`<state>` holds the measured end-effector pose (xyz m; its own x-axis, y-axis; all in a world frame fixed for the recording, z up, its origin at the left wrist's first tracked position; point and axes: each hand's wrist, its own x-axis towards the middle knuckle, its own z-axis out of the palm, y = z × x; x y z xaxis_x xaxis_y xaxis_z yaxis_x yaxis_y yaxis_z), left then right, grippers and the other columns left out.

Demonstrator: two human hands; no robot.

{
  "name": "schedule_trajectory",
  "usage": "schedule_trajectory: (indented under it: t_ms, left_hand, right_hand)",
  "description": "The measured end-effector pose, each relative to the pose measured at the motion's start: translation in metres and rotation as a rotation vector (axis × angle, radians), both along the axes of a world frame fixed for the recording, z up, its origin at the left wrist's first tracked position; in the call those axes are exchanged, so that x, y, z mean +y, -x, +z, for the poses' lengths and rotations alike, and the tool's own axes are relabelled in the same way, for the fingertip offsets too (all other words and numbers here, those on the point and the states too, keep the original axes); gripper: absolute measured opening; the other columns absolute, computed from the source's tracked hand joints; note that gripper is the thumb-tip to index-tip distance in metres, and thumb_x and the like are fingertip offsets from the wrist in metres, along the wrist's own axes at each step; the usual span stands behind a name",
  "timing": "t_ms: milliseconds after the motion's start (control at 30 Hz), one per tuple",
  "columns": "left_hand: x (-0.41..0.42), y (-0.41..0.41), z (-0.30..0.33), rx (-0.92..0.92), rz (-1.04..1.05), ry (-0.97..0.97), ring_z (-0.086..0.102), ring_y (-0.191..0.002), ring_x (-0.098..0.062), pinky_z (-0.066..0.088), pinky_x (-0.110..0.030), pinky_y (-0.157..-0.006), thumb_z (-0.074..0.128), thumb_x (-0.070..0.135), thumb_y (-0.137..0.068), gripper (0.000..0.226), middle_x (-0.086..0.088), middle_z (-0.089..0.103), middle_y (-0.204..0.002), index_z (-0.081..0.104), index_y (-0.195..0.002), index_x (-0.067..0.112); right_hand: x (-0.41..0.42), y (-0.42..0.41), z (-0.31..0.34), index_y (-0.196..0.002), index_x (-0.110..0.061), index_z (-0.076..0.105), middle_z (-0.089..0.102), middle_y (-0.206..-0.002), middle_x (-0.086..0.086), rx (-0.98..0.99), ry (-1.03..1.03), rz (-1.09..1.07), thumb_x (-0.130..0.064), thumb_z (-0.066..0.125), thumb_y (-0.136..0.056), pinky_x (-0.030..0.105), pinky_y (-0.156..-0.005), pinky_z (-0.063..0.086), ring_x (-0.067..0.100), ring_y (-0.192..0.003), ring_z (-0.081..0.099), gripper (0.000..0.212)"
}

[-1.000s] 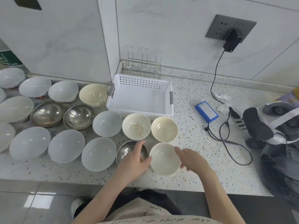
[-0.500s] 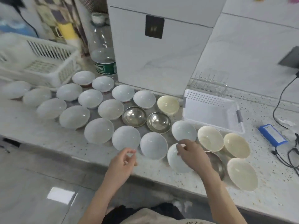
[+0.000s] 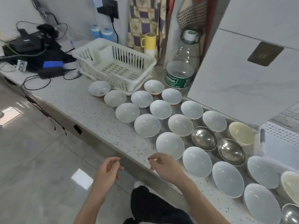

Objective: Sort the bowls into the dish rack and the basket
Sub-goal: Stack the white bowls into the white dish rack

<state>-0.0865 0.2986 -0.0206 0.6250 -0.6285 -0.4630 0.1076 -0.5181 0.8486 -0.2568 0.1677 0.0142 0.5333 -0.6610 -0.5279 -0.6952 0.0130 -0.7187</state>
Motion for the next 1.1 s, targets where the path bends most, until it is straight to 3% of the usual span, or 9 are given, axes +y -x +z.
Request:
schedule_trajectory:
  t_ms: [133, 267, 333, 467, 600, 833, 933, 1100]
  left_hand:
    - [-0.017, -0.052, -0.001, 0.008, 0.050, -0.011, 0.061, -0.056, -0.008, 0.044, -0.028, -0.062, 0.055, 0.021, -0.100, 0.014, 0.004, 0.075, -0.081, 0.066, -0.099, 0.029]
    - [-0.040, -0.121, -0.001, 0.003, 0.085, -0.015, 0.060, -0.060, -0.013, 0.044, -0.029, -0.063, 0.056, 0.020, -0.099, 0.014, 0.002, 0.074, -0.084, 0.067, -0.100, 0.028]
    - [-0.060, -0.162, -0.003, 0.010, 0.101, -0.012, 0.059, -0.064, -0.016, 0.043, -0.030, -0.063, 0.055, 0.019, -0.100, 0.014, -0.001, 0.074, -0.090, 0.066, -0.103, 0.026]
    - [-0.110, -0.233, 0.001, 0.058, 0.133, -0.038, 0.061, -0.069, -0.019, 0.042, -0.030, -0.064, 0.054, 0.022, -0.100, 0.015, -0.002, 0.074, -0.097, 0.062, -0.113, 0.025]
    - [-0.154, -0.281, -0.002, 0.150, 0.156, -0.068, 0.059, -0.069, -0.020, 0.040, -0.028, -0.058, 0.053, 0.027, -0.101, 0.027, -0.004, 0.074, -0.100, 0.052, -0.127, 0.020]
    - [-0.207, -0.319, -0.023, 0.253, 0.061, -0.187, 0.059, -0.064, -0.018, 0.037, -0.025, -0.049, 0.054, 0.031, -0.098, 0.059, -0.006, 0.073, -0.094, 0.027, -0.149, 0.022]
    - [-0.221, -0.331, -0.032, 0.273, 0.015, -0.213, 0.059, -0.063, -0.018, 0.036, -0.025, -0.049, 0.052, 0.033, -0.097, 0.053, -0.007, 0.074, -0.091, 0.034, -0.144, 0.019]
    - [-0.241, -0.355, -0.043, 0.336, -0.088, -0.167, 0.056, -0.056, -0.016, 0.036, -0.024, -0.047, 0.050, 0.024, -0.096, 0.036, -0.010, 0.075, -0.089, 0.050, -0.130, 0.015]
  right_hand:
    - [-0.012, -0.066, -0.007, -0.107, -0.024, 0.068, 0.076, -0.079, -0.005, -0.089, -0.101, -0.043, -0.026, 0.051, -0.091, 0.011, -0.068, 0.042, -0.011, -0.057, 0.055, 0.024]
    - [-0.024, -0.144, -0.015, -0.109, -0.019, 0.066, 0.072, -0.076, -0.005, -0.235, -0.352, -0.150, -0.023, 0.051, -0.095, 0.012, -0.046, 0.038, -0.001, -0.046, 0.049, 0.020]
    - [-0.034, -0.189, -0.020, -0.113, -0.020, 0.064, 0.074, -0.081, -0.004, -0.284, -0.478, -0.219, -0.027, 0.052, -0.095, 0.014, -0.041, 0.033, 0.004, -0.047, 0.047, 0.023]
    - [-0.059, -0.266, -0.024, -0.110, -0.014, 0.060, 0.075, -0.086, -0.001, -0.342, -0.808, -0.537, -0.028, 0.058, -0.093, 0.018, -0.038, 0.020, 0.007, -0.043, 0.041, 0.023]
    - [-0.079, -0.313, -0.027, -0.095, -0.009, 0.062, 0.068, -0.098, 0.004, -0.454, -1.086, -0.816, -0.024, 0.054, -0.095, 0.016, -0.031, 0.019, 0.009, -0.041, 0.041, 0.017]
    - [-0.103, -0.351, -0.041, -0.097, -0.011, 0.058, 0.067, -0.109, 0.006, -0.520, -1.044, -1.180, -0.021, 0.053, -0.095, 0.017, -0.032, 0.024, 0.013, -0.055, 0.049, 0.011]
    - [-0.110, -0.359, -0.049, -0.106, -0.011, 0.058, 0.066, -0.116, 0.005, -0.548, -0.991, -1.265, -0.019, 0.051, -0.096, 0.017, -0.033, 0.026, 0.014, -0.060, 0.053, 0.014]
    - [-0.113, -0.375, -0.061, -0.122, -0.006, 0.056, 0.067, -0.109, 0.005, -0.503, -0.840, -1.431, -0.018, 0.049, -0.097, 0.019, -0.034, 0.032, 0.015, -0.062, 0.057, 0.028]
